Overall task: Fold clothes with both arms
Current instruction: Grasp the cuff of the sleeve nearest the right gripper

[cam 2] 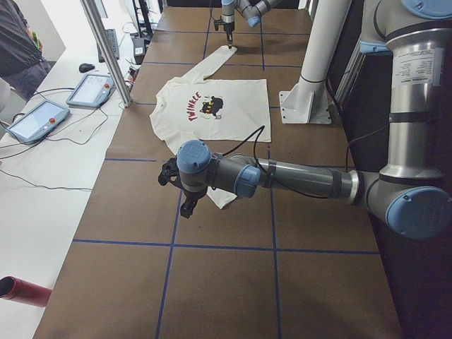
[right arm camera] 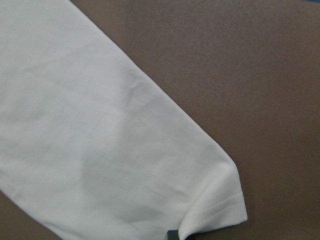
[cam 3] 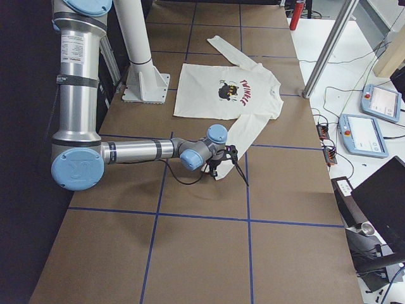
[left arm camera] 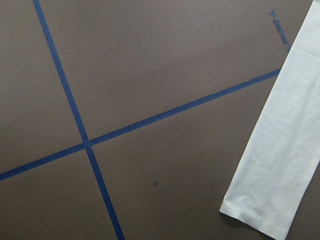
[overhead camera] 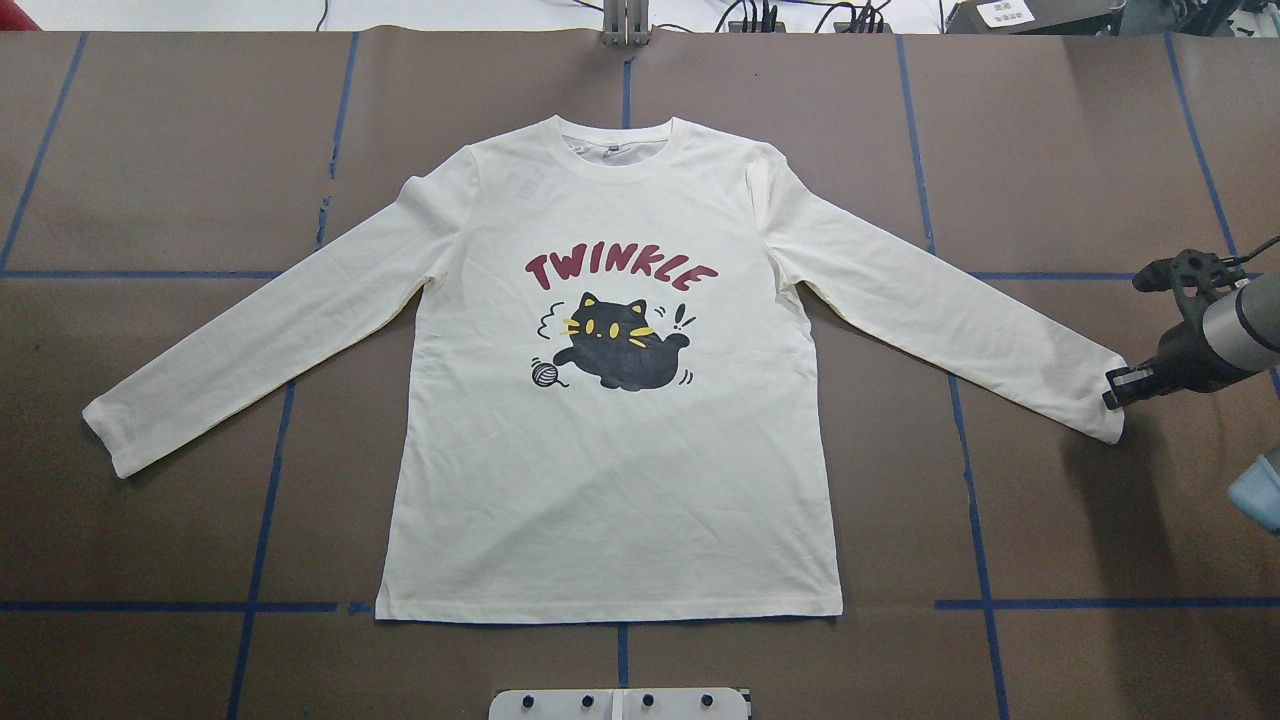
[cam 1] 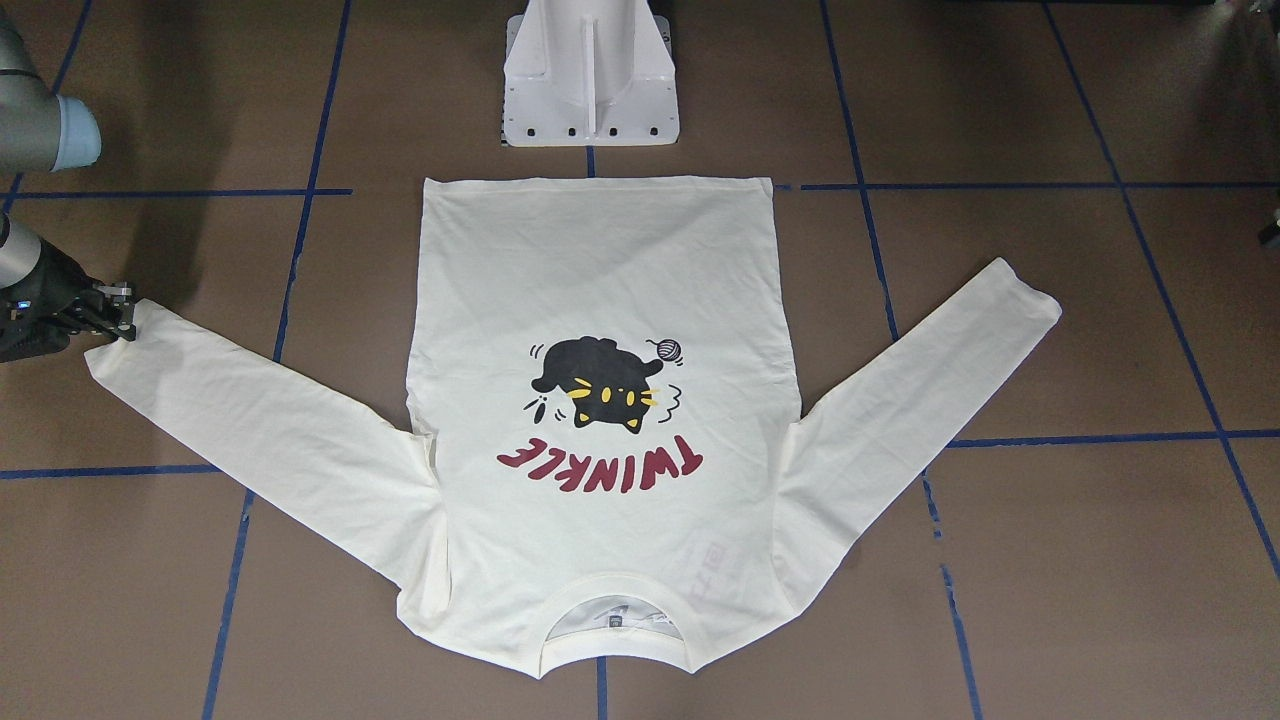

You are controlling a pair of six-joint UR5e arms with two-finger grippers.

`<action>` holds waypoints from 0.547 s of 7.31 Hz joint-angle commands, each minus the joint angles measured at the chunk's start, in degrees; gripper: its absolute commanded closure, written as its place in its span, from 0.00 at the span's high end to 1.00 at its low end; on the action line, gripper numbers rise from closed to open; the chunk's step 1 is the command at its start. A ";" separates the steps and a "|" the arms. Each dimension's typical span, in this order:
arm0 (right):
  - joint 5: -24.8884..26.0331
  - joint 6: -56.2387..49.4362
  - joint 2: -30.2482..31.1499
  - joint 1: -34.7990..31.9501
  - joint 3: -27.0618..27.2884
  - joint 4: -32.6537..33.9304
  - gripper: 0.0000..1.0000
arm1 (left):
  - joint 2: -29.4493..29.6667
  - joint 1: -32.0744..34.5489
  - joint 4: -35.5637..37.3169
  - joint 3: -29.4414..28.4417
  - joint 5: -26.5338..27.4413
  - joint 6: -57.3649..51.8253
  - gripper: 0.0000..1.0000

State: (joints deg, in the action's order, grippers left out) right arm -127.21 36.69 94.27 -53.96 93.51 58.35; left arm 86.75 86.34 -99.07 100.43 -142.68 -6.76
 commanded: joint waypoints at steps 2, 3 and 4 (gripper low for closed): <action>-0.06 1.19 -2.84 -2.45 5.18 0.53 0.00 | 0.00 -0.03 -0.07 0.03 -0.40 -0.01 1.00; -0.58 3.98 -7.39 -2.90 4.93 0.45 0.00 | 0.09 0.06 0.02 0.21 -0.40 0.08 1.00; -0.76 6.53 -13.35 -3.60 3.27 0.54 0.00 | 0.70 -0.03 0.02 0.38 -0.32 0.16 1.00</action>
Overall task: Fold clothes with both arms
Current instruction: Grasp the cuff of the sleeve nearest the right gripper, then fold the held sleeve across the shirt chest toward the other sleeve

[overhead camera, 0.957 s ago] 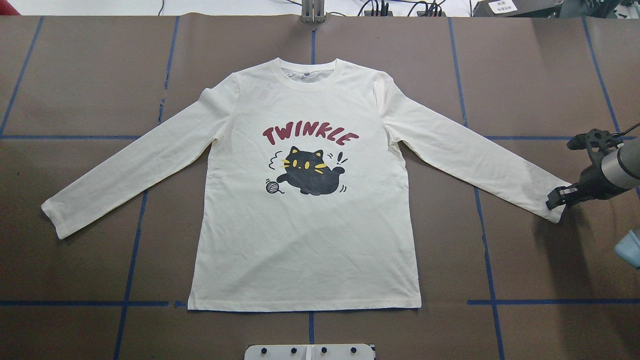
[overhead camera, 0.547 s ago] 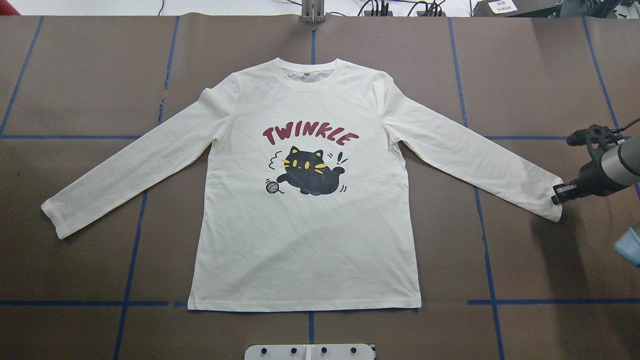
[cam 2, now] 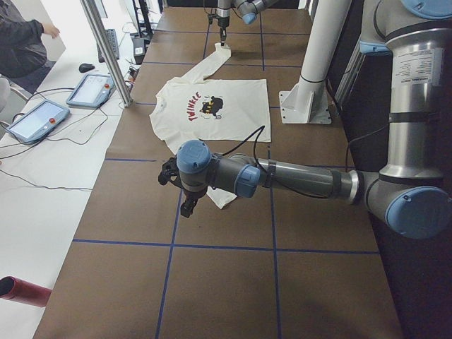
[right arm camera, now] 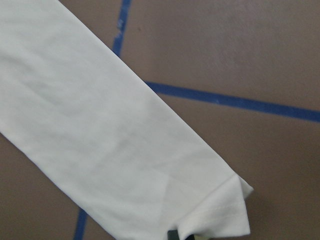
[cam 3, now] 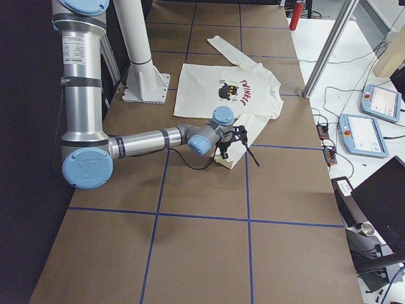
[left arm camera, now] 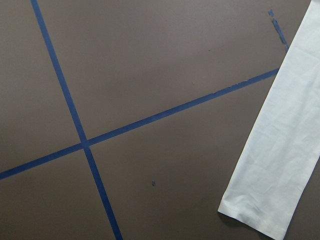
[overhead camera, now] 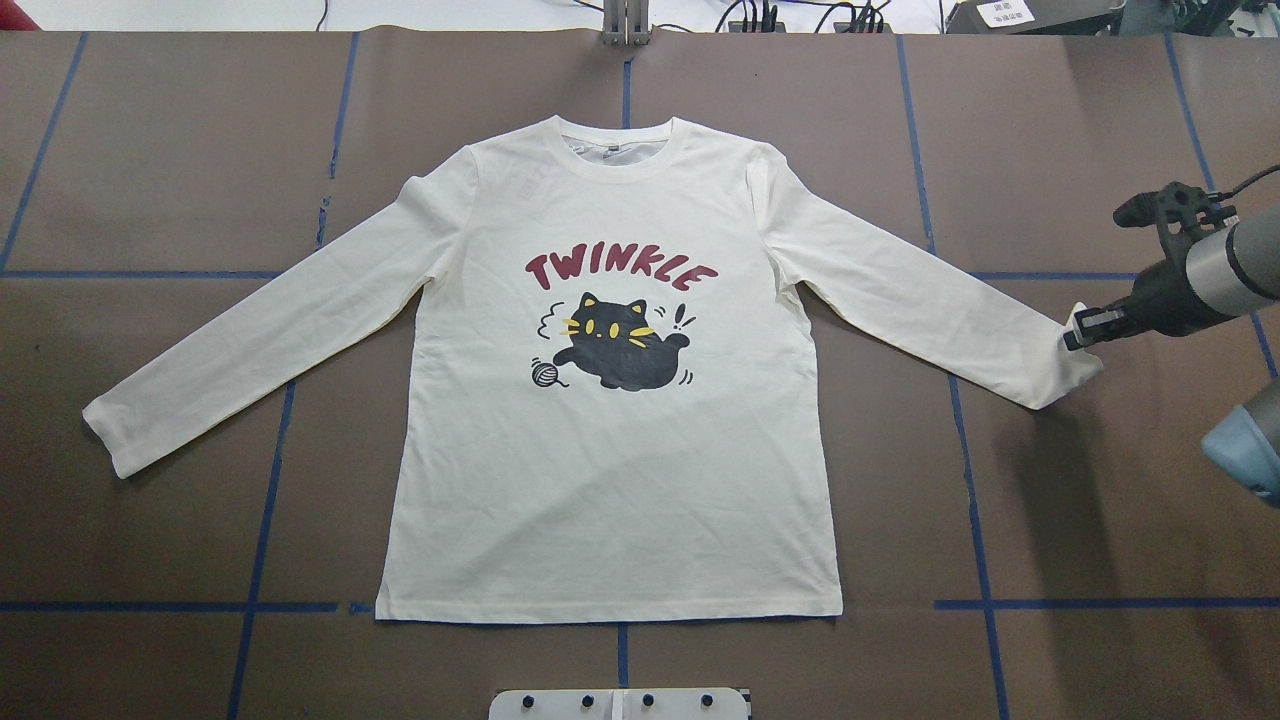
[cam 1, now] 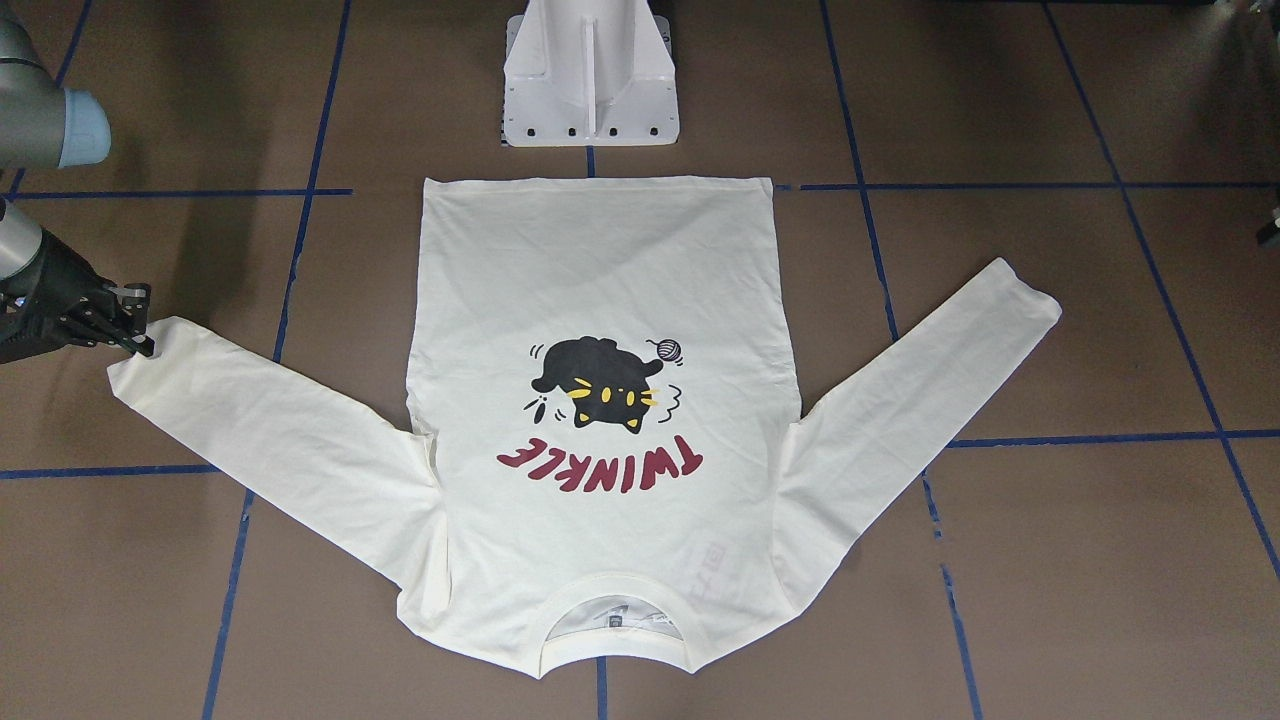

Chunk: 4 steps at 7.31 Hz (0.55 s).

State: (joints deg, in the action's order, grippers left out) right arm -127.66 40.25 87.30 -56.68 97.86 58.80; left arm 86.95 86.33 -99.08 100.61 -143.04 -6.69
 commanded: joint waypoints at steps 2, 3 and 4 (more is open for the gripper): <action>-0.49 16.18 -24.71 -0.37 -11.57 0.00 0.00 | 1.03 -0.03 0.03 -0.41 0.13 0.10 1.00; -0.66 17.31 -34.29 -0.01 -19.20 -0.18 0.00 | 1.03 -0.03 0.03 -0.50 0.13 0.10 1.00; -0.84 17.32 -41.26 0.25 -24.15 -0.35 0.00 | 1.03 -0.03 0.03 -0.85 0.13 0.53 1.00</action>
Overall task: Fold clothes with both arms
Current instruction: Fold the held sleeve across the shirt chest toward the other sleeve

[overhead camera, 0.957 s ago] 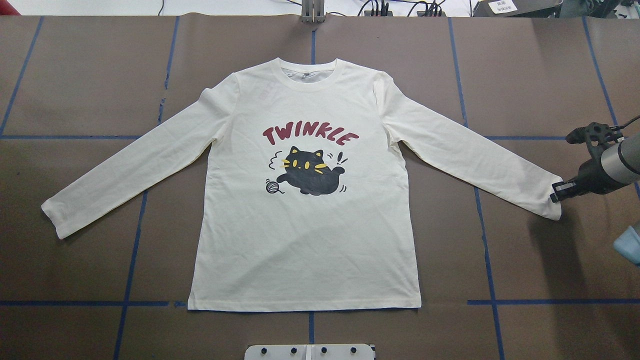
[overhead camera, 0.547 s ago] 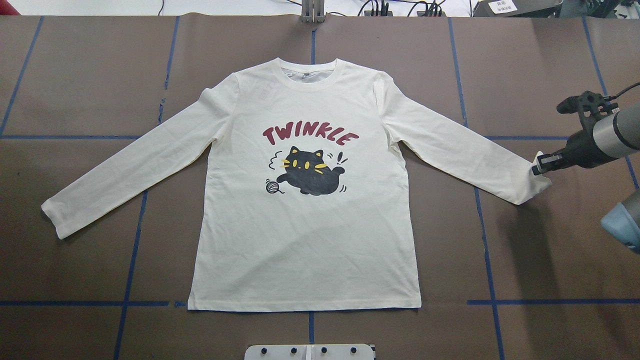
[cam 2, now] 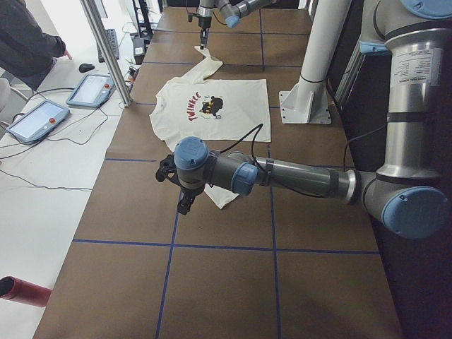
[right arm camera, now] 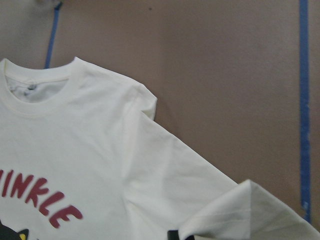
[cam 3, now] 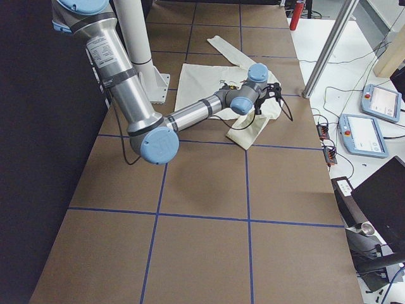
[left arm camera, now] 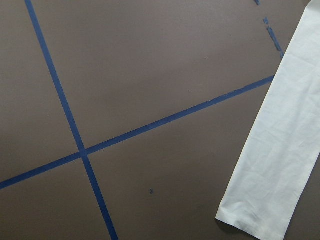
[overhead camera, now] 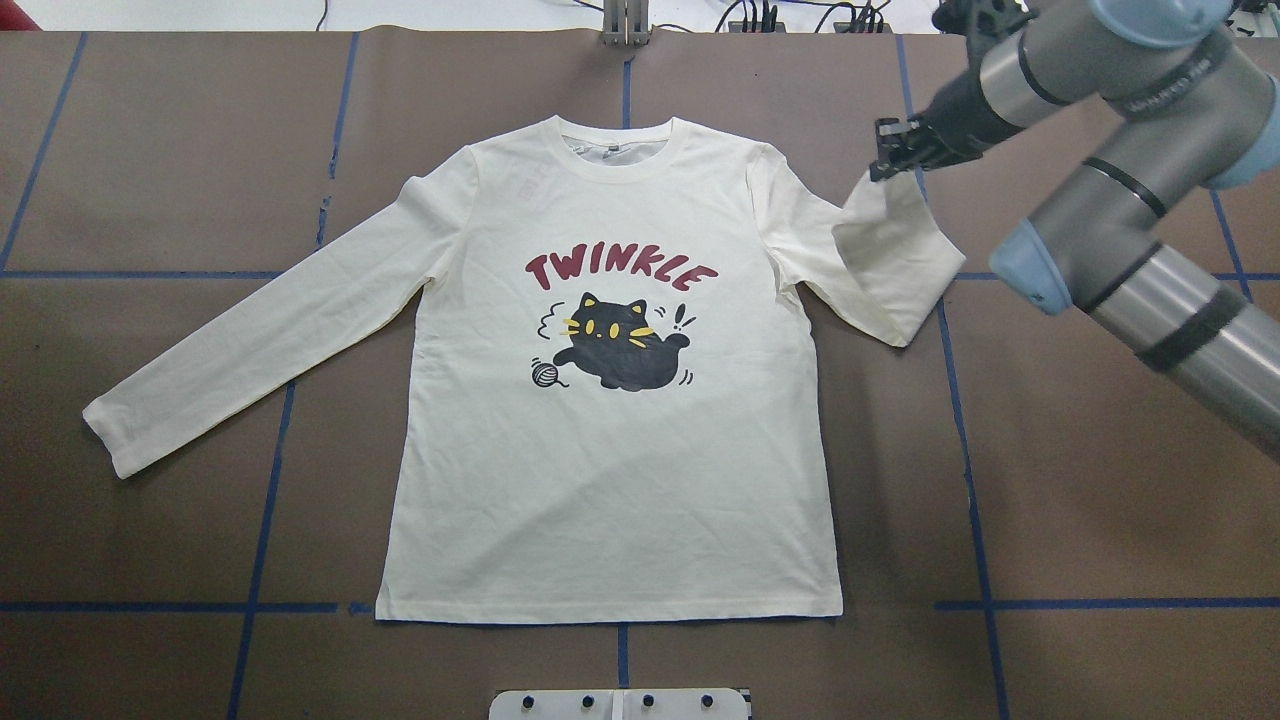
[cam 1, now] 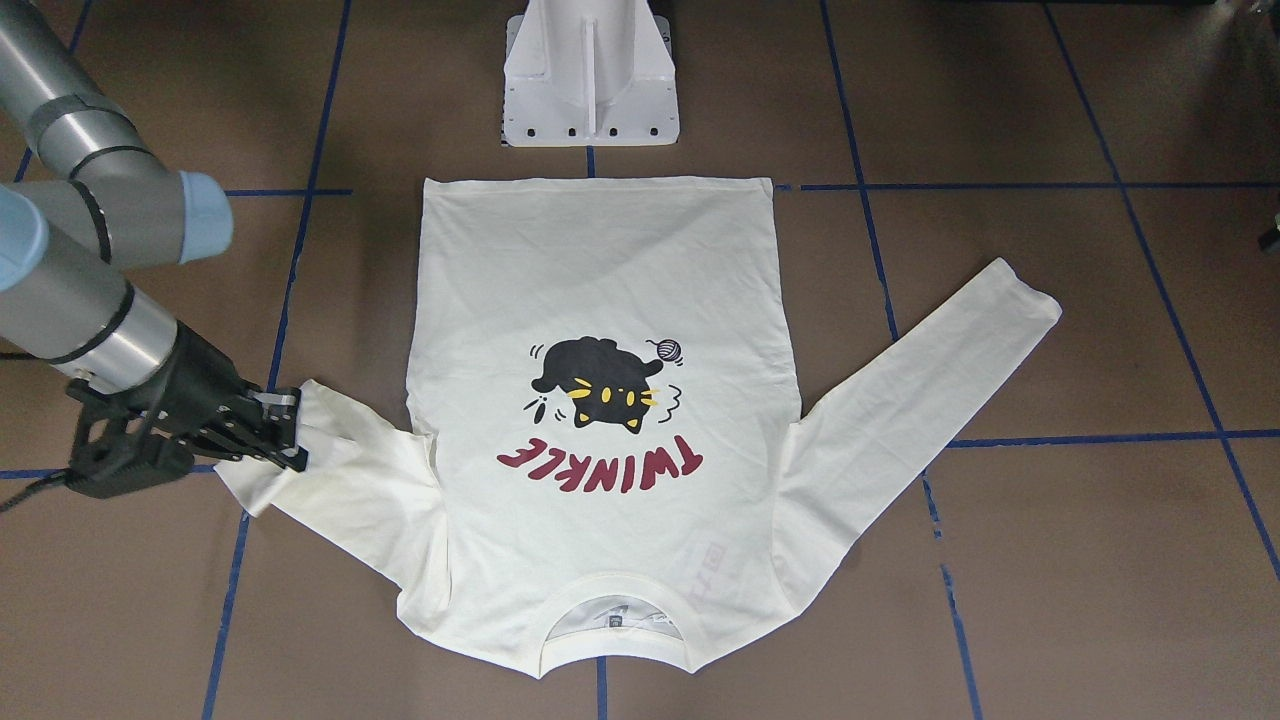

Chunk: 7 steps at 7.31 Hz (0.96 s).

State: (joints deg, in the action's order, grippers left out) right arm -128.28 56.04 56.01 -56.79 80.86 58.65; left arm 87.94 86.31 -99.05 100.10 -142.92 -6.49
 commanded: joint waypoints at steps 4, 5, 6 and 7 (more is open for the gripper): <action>0.39 2.40 -24.26 10.09 -10.46 -1.25 0.00 | 0.04 0.00 -1.48 -3.23 -0.08 0.51 1.00; 0.57 7.10 -24.28 12.55 -10.37 -5.78 0.00 | 0.04 0.00 -3.41 -4.81 -0.08 0.51 1.00; 5.53 8.72 -24.11 15.89 -10.55 -8.26 0.00 | 0.04 0.00 -4.47 -5.87 0.00 0.51 1.00; 8.89 8.73 -24.11 18.27 -10.55 -9.51 0.00 | 0.04 0.00 -4.92 -6.32 -0.08 0.51 1.00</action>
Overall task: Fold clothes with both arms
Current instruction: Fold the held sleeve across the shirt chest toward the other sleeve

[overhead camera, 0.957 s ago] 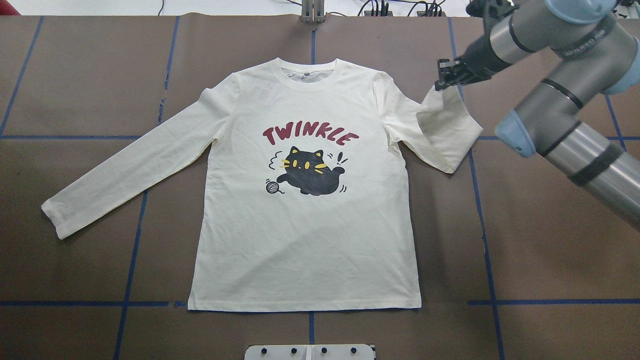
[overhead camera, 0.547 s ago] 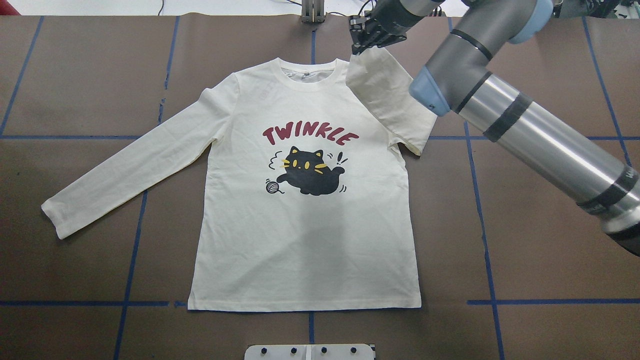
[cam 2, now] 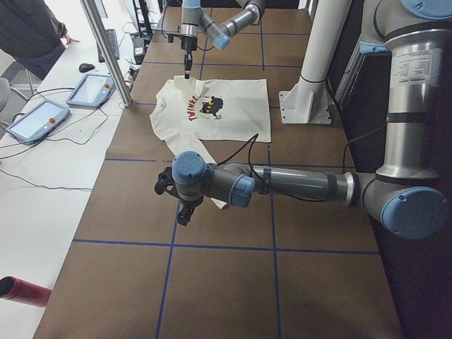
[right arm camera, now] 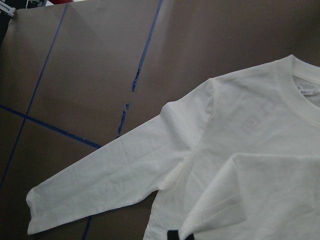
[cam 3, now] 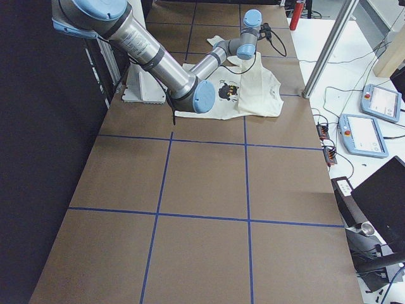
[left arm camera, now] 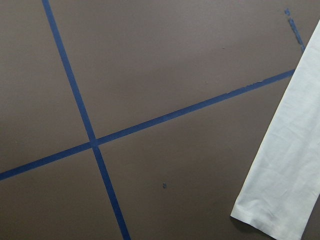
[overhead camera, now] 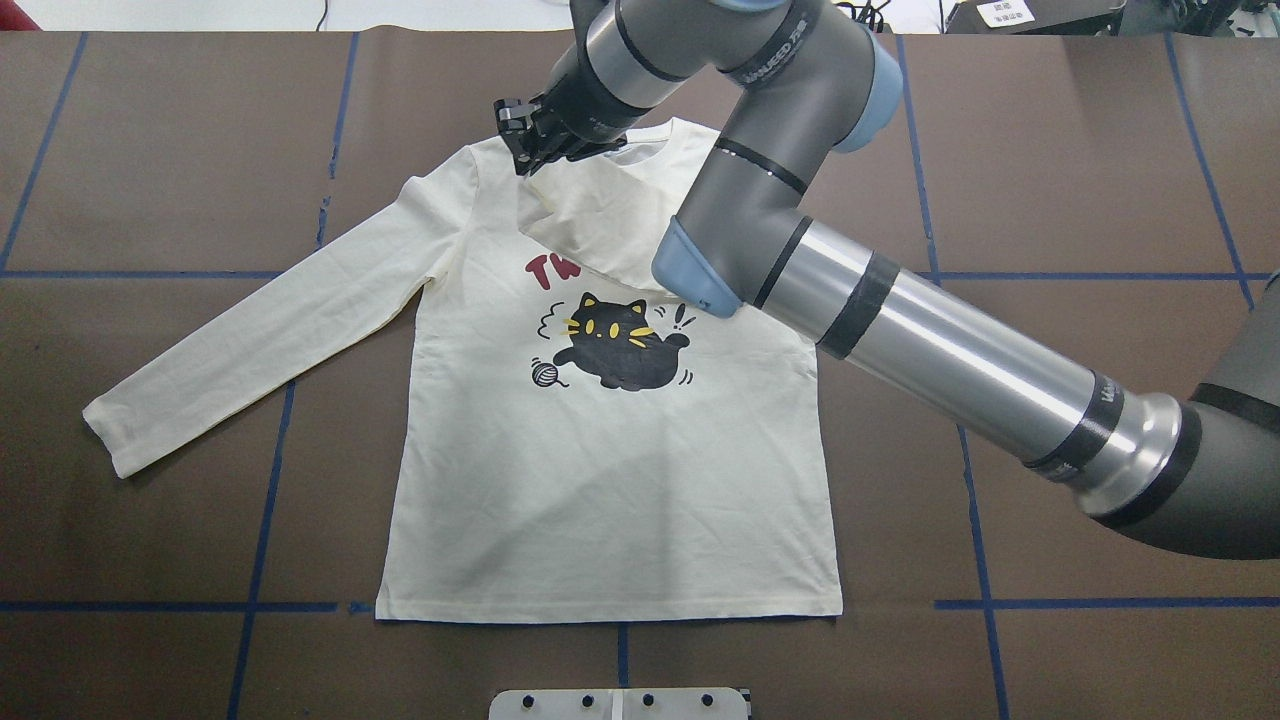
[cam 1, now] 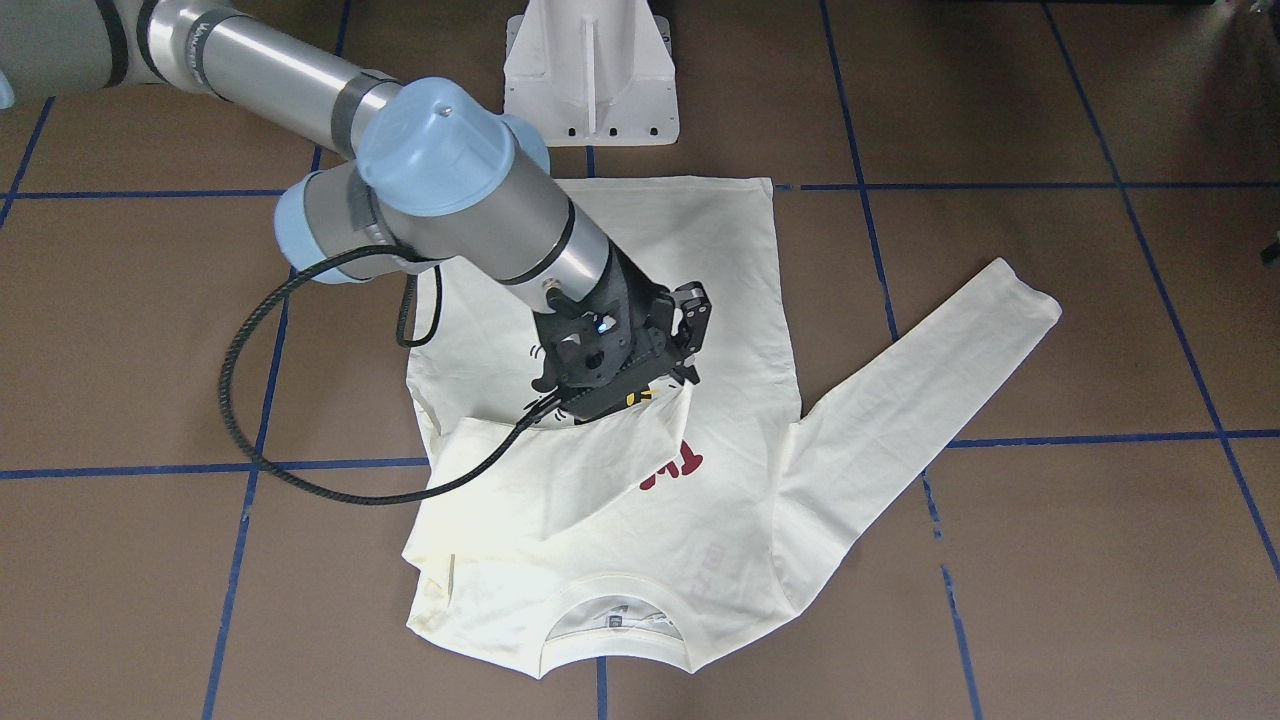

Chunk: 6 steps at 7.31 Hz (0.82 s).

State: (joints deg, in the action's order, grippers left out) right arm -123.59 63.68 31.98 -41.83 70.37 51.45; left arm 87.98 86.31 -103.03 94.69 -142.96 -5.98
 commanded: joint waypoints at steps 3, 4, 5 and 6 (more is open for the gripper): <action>6.67 2.95 0.18 6.22 -0.23 -8.55 0.00 | 0.00 0.00 -1.21 -1.96 -0.04 -0.08 1.00; 8.95 2.95 0.19 7.72 -0.24 -9.08 0.00 | 0.00 0.00 -2.08 -2.49 -0.04 0.00 1.00; 15.68 3.47 0.19 11.39 -0.84 -9.09 0.99 | 0.09 -0.09 -3.66 -3.80 -0.04 0.00 1.00; 27.40 5.30 0.36 16.64 -1.37 -8.91 1.00 | 0.09 0.00 -5.33 -4.86 -0.04 0.00 1.00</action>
State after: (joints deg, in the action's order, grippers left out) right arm -107.62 67.39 32.22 -30.63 69.61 42.55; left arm 88.04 86.27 -106.46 91.15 -143.00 -5.98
